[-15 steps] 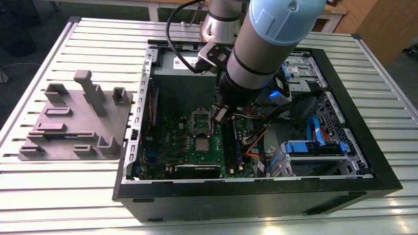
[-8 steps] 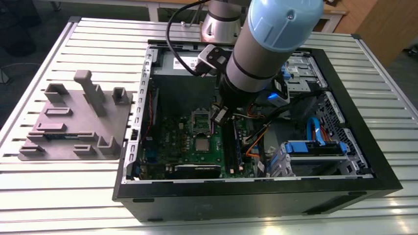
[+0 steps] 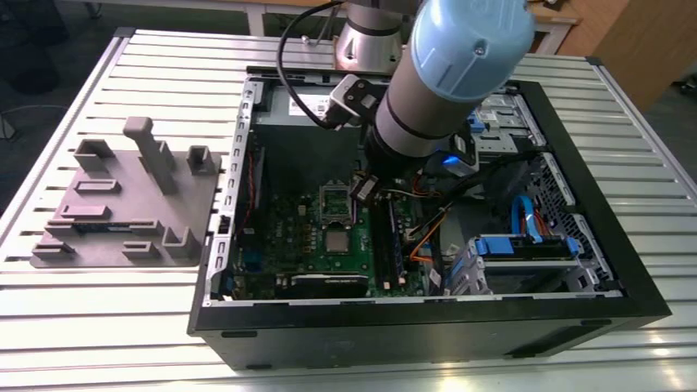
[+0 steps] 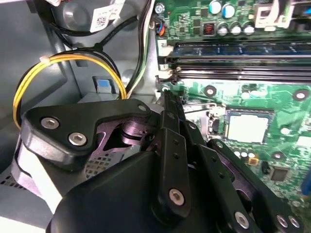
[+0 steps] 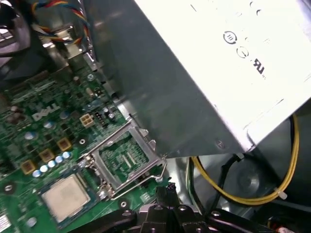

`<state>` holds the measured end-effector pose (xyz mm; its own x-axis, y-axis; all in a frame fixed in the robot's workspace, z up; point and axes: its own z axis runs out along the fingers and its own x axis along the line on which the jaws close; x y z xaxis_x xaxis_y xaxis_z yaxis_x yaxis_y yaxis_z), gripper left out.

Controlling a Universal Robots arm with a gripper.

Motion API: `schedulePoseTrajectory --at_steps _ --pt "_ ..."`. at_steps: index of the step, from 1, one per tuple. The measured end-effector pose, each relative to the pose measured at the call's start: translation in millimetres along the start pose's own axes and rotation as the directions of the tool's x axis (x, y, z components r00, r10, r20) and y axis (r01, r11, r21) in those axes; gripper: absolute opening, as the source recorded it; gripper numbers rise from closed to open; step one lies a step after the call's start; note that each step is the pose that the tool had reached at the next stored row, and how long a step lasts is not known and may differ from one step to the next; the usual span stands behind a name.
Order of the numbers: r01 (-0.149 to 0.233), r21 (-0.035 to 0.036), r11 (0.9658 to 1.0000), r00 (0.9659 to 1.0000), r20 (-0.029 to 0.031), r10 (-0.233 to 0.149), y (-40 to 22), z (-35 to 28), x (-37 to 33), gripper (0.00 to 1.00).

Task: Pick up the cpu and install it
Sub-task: 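Close the cpu cover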

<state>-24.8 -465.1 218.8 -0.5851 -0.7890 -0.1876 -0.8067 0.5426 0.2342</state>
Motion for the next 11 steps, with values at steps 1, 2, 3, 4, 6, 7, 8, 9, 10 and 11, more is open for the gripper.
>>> schedulePoseTrajectory --at_steps 1,2,3,4,6,7,8,9,10,11 --pt "0.000 -0.0016 1.0000 1.0000 0.0020 0.000 0.0 1.3 -0.2 0.10" --pt "0.001 -0.0039 1.0000 1.0000 0.0052 -0.001 0.0 2.6 -0.5 0.10" --pt "0.001 -0.0066 1.0000 1.0000 0.0089 -0.001 0.1 3.8 -0.6 0.10" --pt "0.001 -0.0094 1.0000 0.9999 0.0128 -0.001 0.1 4.9 -0.8 0.10" --pt "0.002 -0.0137 0.9999 0.9998 0.0190 -0.002 -0.2 7.7 -0.8 0.10" --pt "0.001 -0.0138 0.9999 0.9998 0.0197 -0.001 -0.4 9.3 -0.7 0.10" --pt "-0.005 -0.0128 0.9999 0.9998 0.0210 0.005 -0.4 10.9 -0.6 0.10" --pt "-0.014 -0.0110 0.9998 0.9996 0.0232 0.014 -0.5 12.4 -0.4 0.10" --pt "-0.021 -0.0097 0.9997 0.9995 0.0250 0.021 -0.4 13.7 -0.2 0.10" --pt "-0.025 -0.0092 0.9996 0.9993 0.0264 0.025 0.1 14.7 0.1 0.10"
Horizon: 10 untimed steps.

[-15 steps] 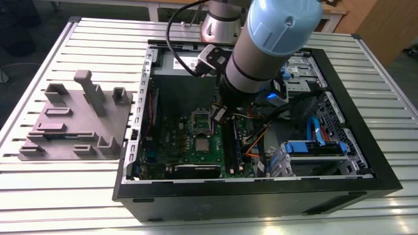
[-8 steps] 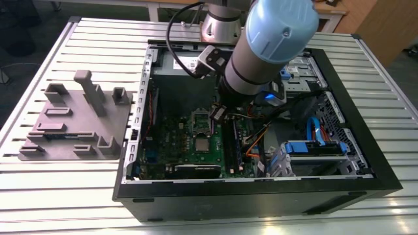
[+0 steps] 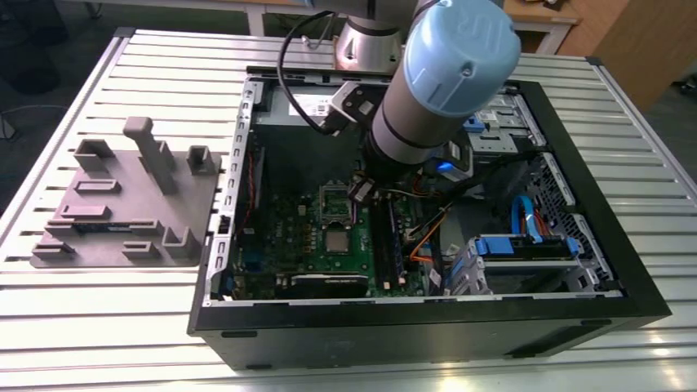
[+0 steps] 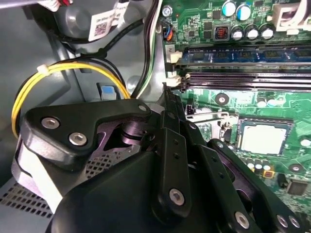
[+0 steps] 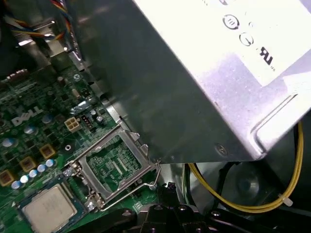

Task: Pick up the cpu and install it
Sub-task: 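Close the cpu cover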

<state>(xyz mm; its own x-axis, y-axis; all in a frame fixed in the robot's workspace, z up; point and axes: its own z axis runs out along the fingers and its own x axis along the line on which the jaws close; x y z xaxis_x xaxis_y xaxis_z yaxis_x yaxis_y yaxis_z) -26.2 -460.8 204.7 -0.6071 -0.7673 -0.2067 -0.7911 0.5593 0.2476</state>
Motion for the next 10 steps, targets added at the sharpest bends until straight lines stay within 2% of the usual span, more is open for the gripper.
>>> schedulePoseTrajectory --at_steps 4,10 --pt "-0.001 -0.0023 1.0000 1.0000 0.0043 0.001 3.1 3.1 1.5 0.10" --pt "0.000 -0.0084 1.0000 0.9999 0.0125 0.000 5.2 7.3 -1.0 0.10"
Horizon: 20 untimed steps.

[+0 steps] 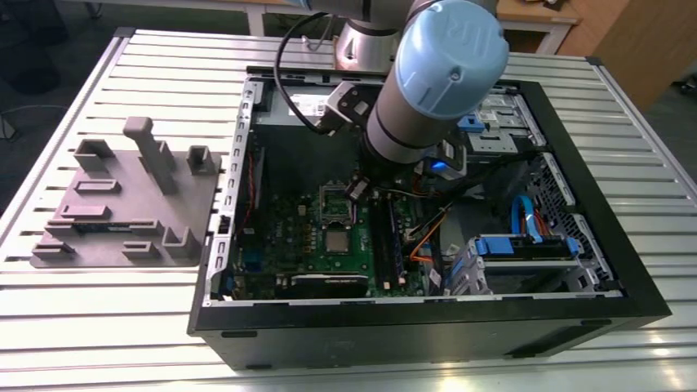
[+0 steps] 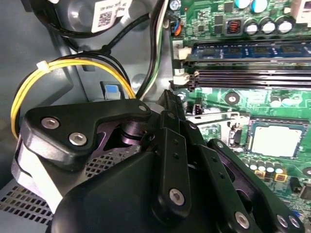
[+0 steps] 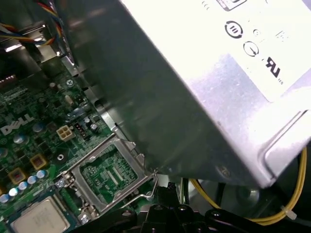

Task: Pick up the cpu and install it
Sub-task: 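Close the cpu cover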

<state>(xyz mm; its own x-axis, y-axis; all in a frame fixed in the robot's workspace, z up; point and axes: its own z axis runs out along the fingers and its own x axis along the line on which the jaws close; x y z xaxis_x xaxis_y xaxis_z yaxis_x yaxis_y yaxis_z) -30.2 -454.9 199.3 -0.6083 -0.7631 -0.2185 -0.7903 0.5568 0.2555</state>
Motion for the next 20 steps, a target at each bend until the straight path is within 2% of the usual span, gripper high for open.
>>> schedulePoseTrajectory --at_steps 5,8,12,20 --pt "0.000 -0.0006 1.0000 1.0000 0.0016 0.000 0.4 4.9 -0.2 0.10" --pt "0.000 0.0004 1.0000 1.0000 0.0003 0.000 1.3 5.8 0.8 0.10" --pt "-0.001 0.0113 0.9999 0.9999 -0.0139 0.001 1.5 5.9 0.9 0.10" --pt "-0.002 0.0244 0.9997 0.9995 -0.0308 0.003 3.3 2.1 -0.6 0.10"
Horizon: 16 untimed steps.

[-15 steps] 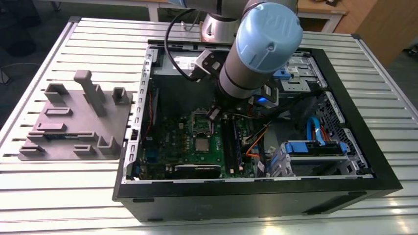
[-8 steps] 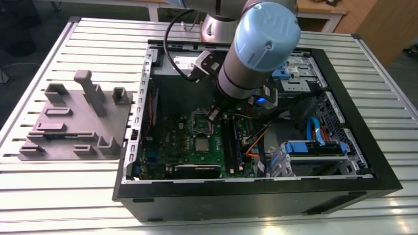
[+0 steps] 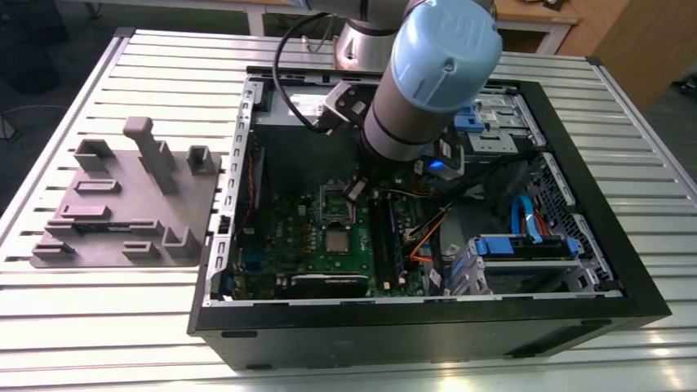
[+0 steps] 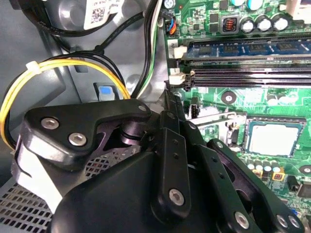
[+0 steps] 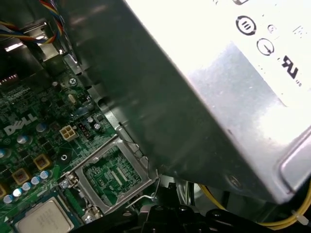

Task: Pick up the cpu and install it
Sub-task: 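Close the cpu cover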

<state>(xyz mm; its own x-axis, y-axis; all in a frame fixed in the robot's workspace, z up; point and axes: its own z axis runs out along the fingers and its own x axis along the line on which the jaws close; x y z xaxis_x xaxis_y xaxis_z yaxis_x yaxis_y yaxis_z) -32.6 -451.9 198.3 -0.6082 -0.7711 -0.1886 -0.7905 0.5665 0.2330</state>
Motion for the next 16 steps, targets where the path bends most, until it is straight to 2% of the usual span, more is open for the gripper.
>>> schedulePoseTrajectory --at_steps 4,8,16 --pt "-0.001 0.0067 1.0000 1.0000 -0.0090 0.001 1.9 -4.4 -1.4 0.10" --pt "-0.001 0.0105 0.9999 0.9999 -0.0137 0.001 3.6 -8.4 -2.6 0.10" --pt "-0.001 0.0128 0.9999 0.9999 -0.0166 0.002 3.9 -8.4 -2.5 0.10"
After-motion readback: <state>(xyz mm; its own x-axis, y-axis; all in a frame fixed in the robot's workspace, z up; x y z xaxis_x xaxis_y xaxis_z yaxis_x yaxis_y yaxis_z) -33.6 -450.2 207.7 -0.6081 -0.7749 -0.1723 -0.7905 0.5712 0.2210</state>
